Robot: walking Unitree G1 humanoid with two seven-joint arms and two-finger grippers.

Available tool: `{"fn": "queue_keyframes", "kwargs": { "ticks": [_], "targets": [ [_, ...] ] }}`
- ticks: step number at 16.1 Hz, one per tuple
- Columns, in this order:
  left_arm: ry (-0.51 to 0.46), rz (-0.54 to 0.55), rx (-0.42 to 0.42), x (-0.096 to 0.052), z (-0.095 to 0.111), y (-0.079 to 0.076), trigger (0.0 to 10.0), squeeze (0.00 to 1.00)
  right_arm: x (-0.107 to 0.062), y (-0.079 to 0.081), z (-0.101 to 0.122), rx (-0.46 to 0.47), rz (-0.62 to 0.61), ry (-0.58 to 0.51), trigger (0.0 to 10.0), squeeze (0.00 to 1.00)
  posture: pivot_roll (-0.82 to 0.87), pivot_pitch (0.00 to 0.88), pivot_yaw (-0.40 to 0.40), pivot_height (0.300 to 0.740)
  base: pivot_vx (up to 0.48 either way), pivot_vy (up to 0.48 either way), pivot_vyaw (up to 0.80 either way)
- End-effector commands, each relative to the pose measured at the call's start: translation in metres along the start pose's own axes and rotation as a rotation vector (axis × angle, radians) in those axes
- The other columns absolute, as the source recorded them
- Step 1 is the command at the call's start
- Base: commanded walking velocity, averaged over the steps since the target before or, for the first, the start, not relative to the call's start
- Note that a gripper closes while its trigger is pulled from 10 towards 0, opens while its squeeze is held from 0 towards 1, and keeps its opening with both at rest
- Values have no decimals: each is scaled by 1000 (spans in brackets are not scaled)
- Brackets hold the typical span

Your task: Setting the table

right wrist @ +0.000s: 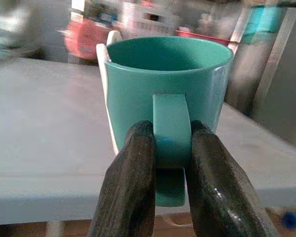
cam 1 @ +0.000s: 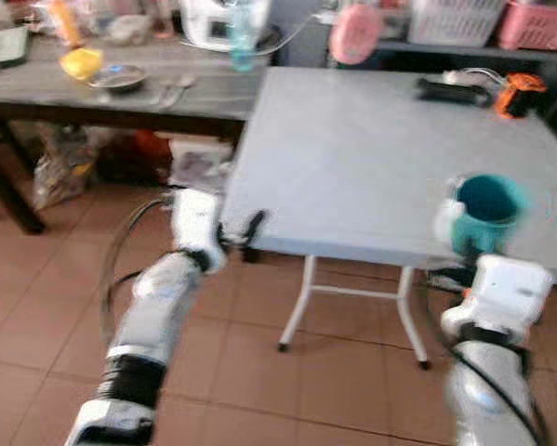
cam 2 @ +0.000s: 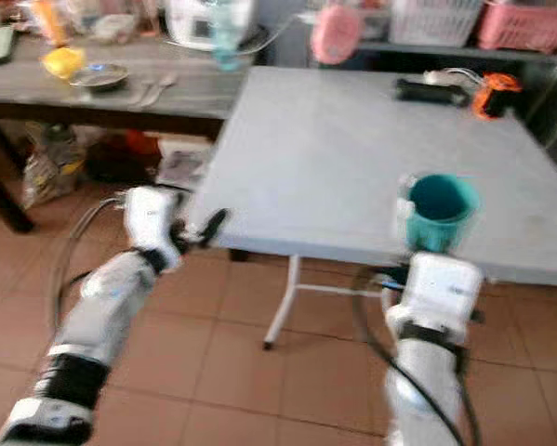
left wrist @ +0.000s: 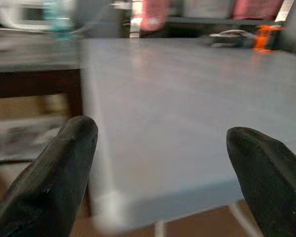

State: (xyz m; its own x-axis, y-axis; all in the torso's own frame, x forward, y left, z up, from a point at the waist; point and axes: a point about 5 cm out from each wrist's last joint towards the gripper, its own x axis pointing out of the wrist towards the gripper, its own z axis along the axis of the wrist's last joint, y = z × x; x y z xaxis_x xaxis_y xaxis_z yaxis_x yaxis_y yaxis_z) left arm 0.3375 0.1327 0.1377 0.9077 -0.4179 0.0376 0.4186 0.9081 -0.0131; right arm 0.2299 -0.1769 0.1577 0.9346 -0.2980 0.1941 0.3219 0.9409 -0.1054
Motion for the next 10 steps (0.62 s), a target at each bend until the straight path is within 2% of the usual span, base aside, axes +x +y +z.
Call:
{"fn": "queue_keyframes", "kwargs": {
  "ticks": [1,10],
  "targets": [
    [-11,-15,0,3,2,-7,10000,0,1,-7,4,-13,-26,-24,10000,0,56,77,4,740,0,480,0],
    [-27,-17,-18,5,1,-16,10000,0,1,-7,6,-24,-20,-33,10000,0,51,83,-2,740,0,480,0]
  ]
}}
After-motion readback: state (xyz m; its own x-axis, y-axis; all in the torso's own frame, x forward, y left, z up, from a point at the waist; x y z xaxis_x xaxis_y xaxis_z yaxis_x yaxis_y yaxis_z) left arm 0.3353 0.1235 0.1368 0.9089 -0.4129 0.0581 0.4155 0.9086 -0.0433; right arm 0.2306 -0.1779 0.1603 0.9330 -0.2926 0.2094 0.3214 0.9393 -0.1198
